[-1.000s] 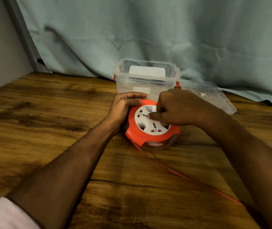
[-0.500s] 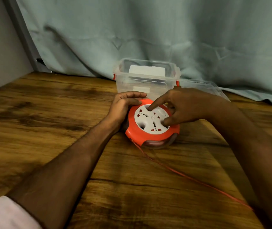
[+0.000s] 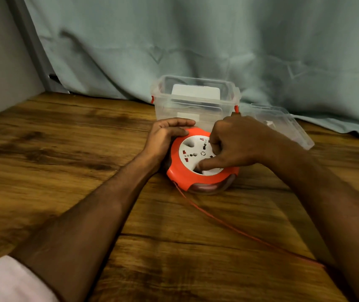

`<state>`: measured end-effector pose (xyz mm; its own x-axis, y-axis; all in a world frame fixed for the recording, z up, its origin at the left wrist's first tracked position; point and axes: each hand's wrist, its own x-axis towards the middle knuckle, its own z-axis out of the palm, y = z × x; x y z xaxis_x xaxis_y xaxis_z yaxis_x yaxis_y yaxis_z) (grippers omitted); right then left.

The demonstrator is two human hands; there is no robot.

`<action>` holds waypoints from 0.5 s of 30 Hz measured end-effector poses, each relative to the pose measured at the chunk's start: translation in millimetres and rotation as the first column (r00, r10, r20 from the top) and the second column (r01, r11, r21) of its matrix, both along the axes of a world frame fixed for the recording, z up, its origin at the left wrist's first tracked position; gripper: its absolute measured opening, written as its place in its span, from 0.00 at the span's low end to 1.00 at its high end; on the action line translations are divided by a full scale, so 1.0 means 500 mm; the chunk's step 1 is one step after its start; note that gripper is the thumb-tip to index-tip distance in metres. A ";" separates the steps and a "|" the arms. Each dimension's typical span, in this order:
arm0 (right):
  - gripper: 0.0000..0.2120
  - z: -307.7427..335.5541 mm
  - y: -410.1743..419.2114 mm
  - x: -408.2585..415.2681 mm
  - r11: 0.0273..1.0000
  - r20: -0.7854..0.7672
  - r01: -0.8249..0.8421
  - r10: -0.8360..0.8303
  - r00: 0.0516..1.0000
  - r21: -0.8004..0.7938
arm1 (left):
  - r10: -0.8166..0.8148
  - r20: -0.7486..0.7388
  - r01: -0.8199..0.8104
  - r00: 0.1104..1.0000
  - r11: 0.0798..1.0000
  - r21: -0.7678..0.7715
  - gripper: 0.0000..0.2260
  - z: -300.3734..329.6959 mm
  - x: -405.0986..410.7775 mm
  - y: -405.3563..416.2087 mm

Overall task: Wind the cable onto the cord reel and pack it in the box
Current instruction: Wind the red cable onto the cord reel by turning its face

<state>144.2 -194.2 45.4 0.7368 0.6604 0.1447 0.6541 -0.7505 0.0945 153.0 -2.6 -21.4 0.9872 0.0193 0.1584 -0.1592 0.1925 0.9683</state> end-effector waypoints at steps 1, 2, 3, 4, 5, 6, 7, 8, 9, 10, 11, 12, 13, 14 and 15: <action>0.29 -0.001 0.004 -0.002 1.000 -0.010 -0.002 0.003 1.000 0.009 | 0.000 0.003 0.000 1.000 1.000 0.007 0.16 0.001 -0.001 -0.001; 0.29 -0.003 0.008 -0.006 1.000 -0.015 -0.007 0.007 1.000 0.011 | -0.001 0.004 0.001 1.000 1.000 0.012 0.16 0.001 -0.002 -0.001; 0.29 -0.005 0.011 -0.007 1.000 -0.020 -0.009 0.009 1.000 0.003 | -0.002 0.004 0.002 1.000 1.000 0.015 0.16 0.002 -0.003 -0.002; 0.32 -0.007 0.013 -0.009 1.000 -0.025 -0.005 0.005 1.000 -0.007 | -0.002 0.004 0.002 1.000 1.000 0.014 0.16 0.003 -0.004 -0.002; 0.34 -0.006 0.014 -0.010 1.000 -0.027 -0.007 0.007 1.000 -0.010 | 0.002 0.003 -0.002 1.000 1.000 0.013 0.16 0.003 -0.004 -0.002; 0.34 -0.002 0.012 -0.010 1.000 -0.033 -0.013 0.012 0.999 -0.007 | 0.008 0.002 -0.008 1.000 1.000 0.012 0.16 0.003 -0.003 -0.002; 0.30 0.004 0.008 -0.010 1.000 -0.043 -0.025 0.026 0.999 0.004 | 0.015 0.001 -0.015 1.000 1.000 0.013 0.16 0.003 -0.002 -0.001; 0.23 0.012 0.003 -0.009 0.999 -0.054 -0.045 0.046 0.997 0.024 | 0.018 0.000 -0.018 1.000 1.000 0.016 0.16 0.002 -0.002 -0.001; 0.16 0.020 -0.004 -0.007 0.997 -0.063 -0.060 0.062 0.996 0.042 | 0.018 0.000 -0.018 1.000 1.000 0.019 0.16 0.002 -0.001 -0.001; 0.08 0.028 -0.012 -0.005 0.997 -0.089 -0.064 0.068 0.994 0.050 | 0.015 0.000 -0.015 1.000 1.000 0.021 0.16 0.002 -0.001 0.000; 0.08 0.034 -0.019 0.000 0.996 -0.123 -0.066 0.073 0.990 0.053 | 0.011 0.001 -0.011 1.000 1.000 0.023 0.16 0.001 0.001 0.001; 0.14 0.037 -0.025 0.004 0.996 -0.161 -0.074 0.082 0.984 0.057 | 0.007 0.002 -0.007 1.000 1.000 0.025 0.16 0.000 0.002 0.002; 0.19 0.037 -0.028 0.007 0.995 -0.192 -0.080 0.089 0.977 0.058 | 0.001 0.003 -0.001 1.000 1.000 0.026 0.16 -0.001 0.003 0.002; 0.22 0.035 -0.028 0.010 0.996 -0.201 -0.079 0.088 0.976 0.052 | -0.009 0.001 0.009 1.000 1.000 0.024 0.16 -0.002 0.003 0.003; 0.25 0.031 -0.027 0.011 0.996 -0.203 -0.084 0.091 0.975 0.040 | -0.020 -0.001 0.020 1.000 1.000 0.017 0.16 -0.003 0.004 0.004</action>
<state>150.0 -207.9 60.7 0.6924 0.7212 0.0183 0.7205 -0.6899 -0.0705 154.8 -0.7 -22.7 0.9874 -0.0033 0.1580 -0.1549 0.1796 0.9715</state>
